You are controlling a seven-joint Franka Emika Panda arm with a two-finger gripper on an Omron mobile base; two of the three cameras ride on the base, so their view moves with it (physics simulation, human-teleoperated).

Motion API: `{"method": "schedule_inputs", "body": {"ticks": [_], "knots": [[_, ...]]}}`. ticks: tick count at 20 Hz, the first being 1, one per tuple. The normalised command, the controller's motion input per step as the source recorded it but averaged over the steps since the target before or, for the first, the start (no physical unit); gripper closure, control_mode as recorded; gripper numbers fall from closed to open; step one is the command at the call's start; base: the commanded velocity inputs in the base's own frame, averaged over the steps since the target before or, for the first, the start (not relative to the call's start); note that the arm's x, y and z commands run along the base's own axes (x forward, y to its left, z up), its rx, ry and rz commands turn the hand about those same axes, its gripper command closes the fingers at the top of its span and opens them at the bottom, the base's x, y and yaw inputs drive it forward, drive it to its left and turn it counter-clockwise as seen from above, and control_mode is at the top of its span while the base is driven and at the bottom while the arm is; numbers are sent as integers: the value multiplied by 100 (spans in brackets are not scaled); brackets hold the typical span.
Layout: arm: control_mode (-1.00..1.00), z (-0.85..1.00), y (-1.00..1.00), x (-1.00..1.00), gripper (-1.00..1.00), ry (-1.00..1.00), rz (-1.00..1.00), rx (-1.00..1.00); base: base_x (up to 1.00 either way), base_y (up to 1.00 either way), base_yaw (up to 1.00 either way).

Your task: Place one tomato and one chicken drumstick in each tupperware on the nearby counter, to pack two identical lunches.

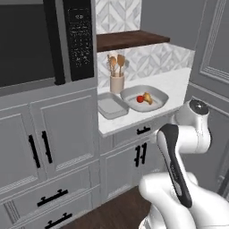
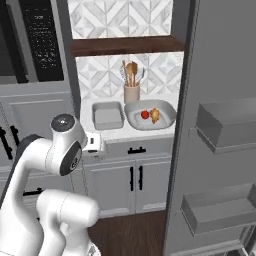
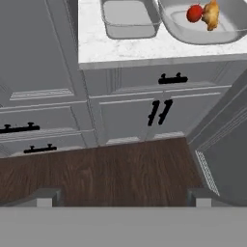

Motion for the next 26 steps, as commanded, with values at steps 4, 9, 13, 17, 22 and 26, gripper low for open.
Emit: {"method": "schedule_inputs", "body": {"ticks": [4,9,13,17,22,26], "knots": [[100,0,0,0,-100,0,0,0,-96,29,-49],[100,0,0,0,-100,0,0,0,-52,-8,-49],[100,0,0,0,-100,0,0,0,-19,-19,-48],[100,0,0,0,-100,0,0,0,-6,-13,-52],[100,0,0,0,-100,0,0,0,0,-7,-54],[100,0,0,0,-100,0,0,0,0,-5,-55]]}}
